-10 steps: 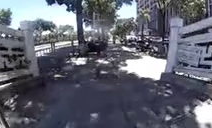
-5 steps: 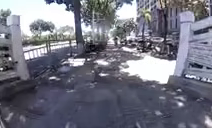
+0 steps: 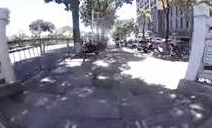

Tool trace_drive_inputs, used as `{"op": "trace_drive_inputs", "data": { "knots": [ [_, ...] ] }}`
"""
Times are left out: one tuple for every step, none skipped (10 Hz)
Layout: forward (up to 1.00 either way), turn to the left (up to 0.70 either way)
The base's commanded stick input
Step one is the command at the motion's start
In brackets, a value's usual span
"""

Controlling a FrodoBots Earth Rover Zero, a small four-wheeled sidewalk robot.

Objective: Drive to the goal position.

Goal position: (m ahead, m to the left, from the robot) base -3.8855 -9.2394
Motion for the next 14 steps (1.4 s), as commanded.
{"op": "trace_drive_inputs", "data": {
  "knots": [
    [0.7,0.02],
    [0.7,0.0],
    [0.7,0.0],
    [0.7,0.0],
    [0.7,0.0],
    [0.7,0.0],
    [0.7,0.0],
    [0.7,0.0],
    [0.7,0.0],
    [0.7,0.0],
    [0.7,0.0],
    [0.7,-0.05],
    [0.7,-0.14],
    [0.7,-0.14]
  ]
}}
